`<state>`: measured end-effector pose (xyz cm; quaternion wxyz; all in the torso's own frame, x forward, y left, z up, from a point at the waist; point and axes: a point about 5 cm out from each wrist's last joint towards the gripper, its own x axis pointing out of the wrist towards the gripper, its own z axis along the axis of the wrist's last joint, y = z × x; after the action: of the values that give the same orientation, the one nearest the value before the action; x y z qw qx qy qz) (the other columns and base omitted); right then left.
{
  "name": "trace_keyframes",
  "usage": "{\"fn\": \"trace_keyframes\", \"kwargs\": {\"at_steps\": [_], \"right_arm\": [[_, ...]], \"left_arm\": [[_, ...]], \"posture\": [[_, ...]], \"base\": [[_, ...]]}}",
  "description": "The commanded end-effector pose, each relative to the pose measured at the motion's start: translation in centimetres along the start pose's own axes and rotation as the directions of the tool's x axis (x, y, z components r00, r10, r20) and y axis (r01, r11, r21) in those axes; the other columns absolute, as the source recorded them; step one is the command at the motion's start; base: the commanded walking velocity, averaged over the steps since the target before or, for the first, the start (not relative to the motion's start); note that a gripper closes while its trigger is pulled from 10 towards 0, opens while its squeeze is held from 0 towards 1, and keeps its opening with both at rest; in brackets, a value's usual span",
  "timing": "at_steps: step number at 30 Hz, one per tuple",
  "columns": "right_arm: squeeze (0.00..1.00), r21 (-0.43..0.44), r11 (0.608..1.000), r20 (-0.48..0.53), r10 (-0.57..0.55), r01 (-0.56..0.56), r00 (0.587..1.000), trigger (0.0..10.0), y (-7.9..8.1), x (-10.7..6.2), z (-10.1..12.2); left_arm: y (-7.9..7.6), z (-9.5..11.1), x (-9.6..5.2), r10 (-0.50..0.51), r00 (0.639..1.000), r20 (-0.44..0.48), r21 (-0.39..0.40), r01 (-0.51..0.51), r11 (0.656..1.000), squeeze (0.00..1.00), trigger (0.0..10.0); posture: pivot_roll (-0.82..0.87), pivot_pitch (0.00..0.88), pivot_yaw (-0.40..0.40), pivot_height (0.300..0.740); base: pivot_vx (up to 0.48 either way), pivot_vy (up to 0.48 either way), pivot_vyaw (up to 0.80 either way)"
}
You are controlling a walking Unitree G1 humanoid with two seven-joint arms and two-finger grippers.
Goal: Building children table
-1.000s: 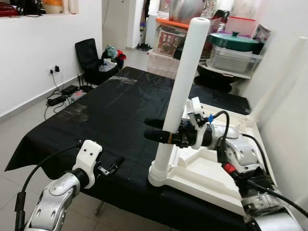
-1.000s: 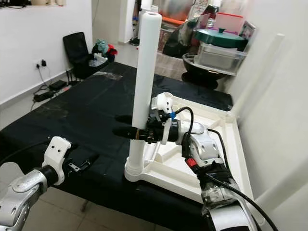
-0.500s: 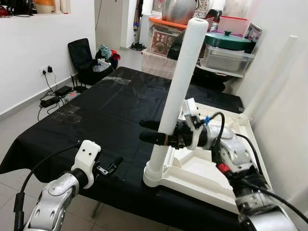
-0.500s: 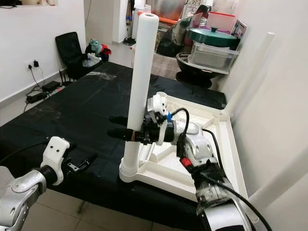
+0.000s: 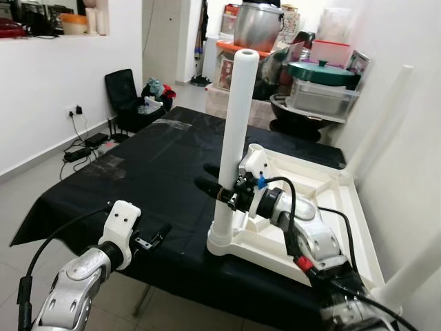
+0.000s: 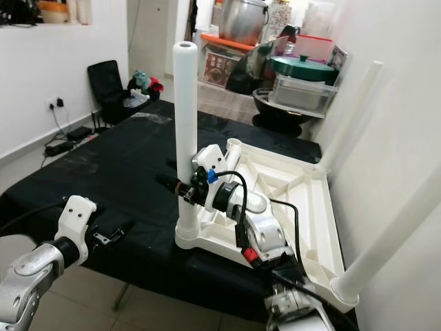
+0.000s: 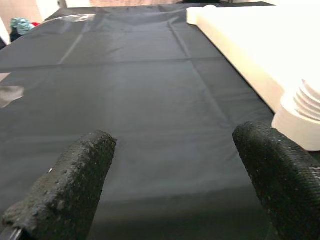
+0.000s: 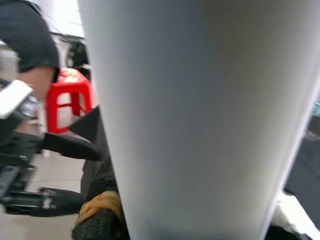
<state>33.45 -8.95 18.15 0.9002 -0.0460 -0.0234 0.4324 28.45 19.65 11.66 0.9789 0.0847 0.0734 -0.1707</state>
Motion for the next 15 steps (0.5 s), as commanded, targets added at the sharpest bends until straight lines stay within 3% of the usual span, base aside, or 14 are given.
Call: {"fn": "trace_keyframes", "kwargs": {"at_steps": [1, 5, 8, 12, 13, 15], "right_arm": [[0.0, 0.171, 0.98, -0.269, -0.053, 0.101, 0.962, 0.0, 0.4, -1.3, -6.0], [0.0, 0.212, 0.955, -0.331, -0.129, 0.207, 0.935, 0.0, 0.2, -1.2, -7.1], [0.0, 0.286, 0.905, -0.368, -0.2, 0.315, 0.908, 0.0, 0.7, -0.7, -8.1], [0.0, 0.309, 0.876, -0.389, -0.238, 0.369, 0.89, 0.0, 0.8, -0.6, -8.5], [0.0, 0.33, 0.841, -0.407, -0.282, 0.428, 0.869, 0.0, 0.5, -0.6, -8.8], [0.0, 0.339, 0.826, -0.413, -0.3, 0.451, 0.86, 0.0, 0.4, -0.7, -8.9]], "left_arm": [[-0.5, 0.2, 0.6, -0.008, 1.0, 0.007, -0.013, 0.008, 1.0, 0.0, 10.0], [-0.5, 0.2, 0.9, -0.003, 1.0, 0.007, -0.016, 0.003, 1.0, 0.0, 10.0], [-0.4, 0.1, 0.9, 0.013, 1.0, 0.005, -0.023, -0.012, 1.0, 0.0, 10.0], [-0.3, 0.0, 0.8, 0.019, 1.0, 0.002, -0.025, -0.018, 1.0, 0.0, 10.0], [-0.2, -0.2, 0.8, 0.026, 1.0, -0.003, -0.028, -0.026, 0.999, 0.0, 10.0], [-0.2, -0.2, 0.8, 0.029, 1.0, -0.004, -0.029, -0.03, 0.999, 0.0, 10.0]], "posture": [[0.11, 0.0, -0.136, 0.74], [0.11, 0.0, -0.141, 0.74], [0.11, 0.0, -0.148, 0.74], [0.11, 0.0, -0.152, 0.74], [0.11, 0.0, -0.155, 0.74], [0.11, 0.0, -0.155, 0.74]], "base": [[0.0, 0.0, 0.0], [0.0, 0.0, 0.0], [0.0, 0.0, 0.0], [0.0, 0.0, 0.0], [0.0, 0.0, 0.0], [0.0, 0.0, 0.0]]}}
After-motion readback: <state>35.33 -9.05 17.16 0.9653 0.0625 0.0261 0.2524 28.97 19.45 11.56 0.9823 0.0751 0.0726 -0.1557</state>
